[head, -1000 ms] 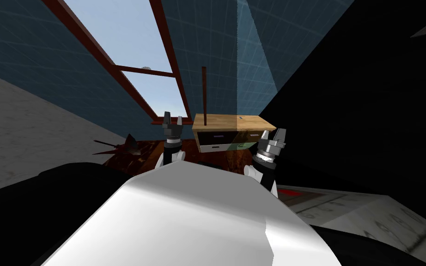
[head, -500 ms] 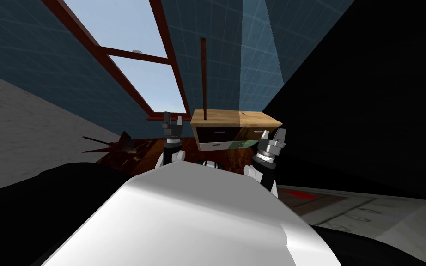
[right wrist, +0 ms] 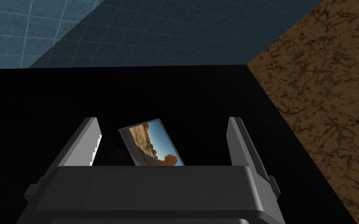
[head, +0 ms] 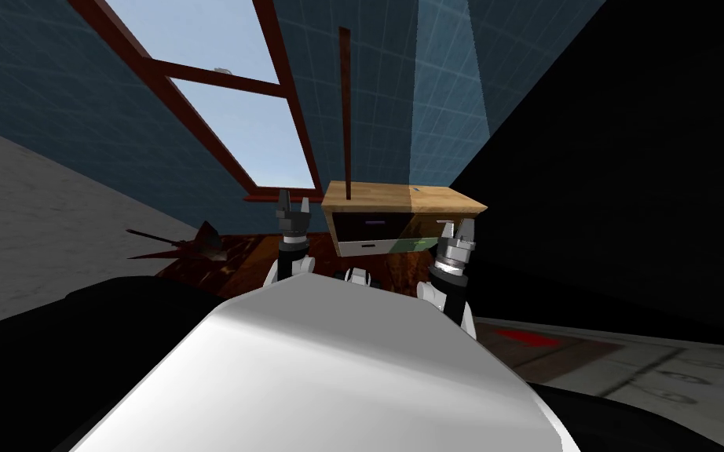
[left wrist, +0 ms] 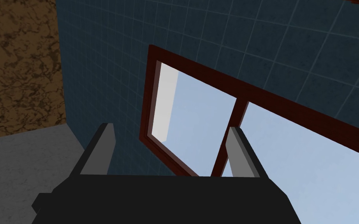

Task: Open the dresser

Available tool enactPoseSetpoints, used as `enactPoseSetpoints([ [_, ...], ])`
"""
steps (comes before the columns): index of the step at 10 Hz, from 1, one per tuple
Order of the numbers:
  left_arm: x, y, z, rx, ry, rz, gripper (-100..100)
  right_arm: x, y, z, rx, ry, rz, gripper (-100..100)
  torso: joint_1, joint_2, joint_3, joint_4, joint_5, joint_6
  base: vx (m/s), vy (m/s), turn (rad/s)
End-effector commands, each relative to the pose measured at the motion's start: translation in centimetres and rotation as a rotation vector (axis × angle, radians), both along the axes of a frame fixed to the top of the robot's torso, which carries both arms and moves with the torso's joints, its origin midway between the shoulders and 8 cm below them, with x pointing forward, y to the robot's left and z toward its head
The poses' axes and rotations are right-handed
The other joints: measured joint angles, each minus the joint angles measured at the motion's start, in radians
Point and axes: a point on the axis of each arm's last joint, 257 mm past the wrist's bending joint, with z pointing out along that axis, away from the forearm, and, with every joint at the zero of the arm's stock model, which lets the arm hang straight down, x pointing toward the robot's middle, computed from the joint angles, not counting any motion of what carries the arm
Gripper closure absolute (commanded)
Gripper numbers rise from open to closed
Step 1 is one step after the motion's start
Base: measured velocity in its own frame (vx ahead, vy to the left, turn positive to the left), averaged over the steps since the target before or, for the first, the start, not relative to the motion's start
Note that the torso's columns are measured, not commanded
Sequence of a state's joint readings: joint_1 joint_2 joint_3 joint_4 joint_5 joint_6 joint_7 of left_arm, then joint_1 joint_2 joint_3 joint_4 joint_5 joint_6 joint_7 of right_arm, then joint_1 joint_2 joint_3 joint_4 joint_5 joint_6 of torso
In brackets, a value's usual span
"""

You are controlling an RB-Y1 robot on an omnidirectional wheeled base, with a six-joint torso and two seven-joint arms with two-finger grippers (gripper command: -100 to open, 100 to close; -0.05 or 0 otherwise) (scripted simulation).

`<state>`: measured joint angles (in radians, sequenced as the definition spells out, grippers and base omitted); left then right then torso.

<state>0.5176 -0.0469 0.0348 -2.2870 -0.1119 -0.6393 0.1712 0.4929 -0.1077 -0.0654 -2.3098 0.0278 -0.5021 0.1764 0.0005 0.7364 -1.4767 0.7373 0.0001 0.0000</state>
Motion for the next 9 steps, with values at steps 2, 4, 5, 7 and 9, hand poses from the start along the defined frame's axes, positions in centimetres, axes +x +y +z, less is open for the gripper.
enactPoseSetpoints([
  [2, 0.0, 0.0, 0.0, 0.000, 0.000, 0.000, 0, 0.3, 0.1, -0.6, -0.095, 0.010, -0.060, -100, -0.001, 0.003, 0.001, 0.001, 0.000, 0.000, 0.034, 0.011, 0.006],
  [4, 0.0, 0.0, 0.0, 0.000, 0.000, 0.000, 0, 0.6, 0.1, -1.1, -0.156, 0.018, -0.100, -100, 0.000, 0.002, 0.001, 0.001, 0.000, 0.000, 0.027, 0.014, 0.007],
  [5, 0.0, 0.0, 0.0, 0.000, 0.000, 0.000, 0, 0.8, 0.0, -1.7, -0.208, 0.025, -0.130, -100, -0.001, 0.002, 0.001, 0.001, 0.000, 0.000, 0.034, 0.014, 0.013],
  [7, 0.0, 0.0, 0.0, 0.000, 0.000, 0.000, 0, 1.1, -0.1, -2.3, -0.272, 0.033, -0.172, -100, -0.001, 0.001, 0.000, 0.001, 0.000, 0.000, 0.038, 0.018, 0.011],
  [9, 0.0, 0.0, 0.0, 0.000, 0.000, 0.000, 0, 1.4, -0.2, -2.9, -0.341, 0.040, -0.217, -100, 0.000, 0.001, 0.000, 0.001, 0.000, 0.000, 0.045, 0.016, 0.013],
])
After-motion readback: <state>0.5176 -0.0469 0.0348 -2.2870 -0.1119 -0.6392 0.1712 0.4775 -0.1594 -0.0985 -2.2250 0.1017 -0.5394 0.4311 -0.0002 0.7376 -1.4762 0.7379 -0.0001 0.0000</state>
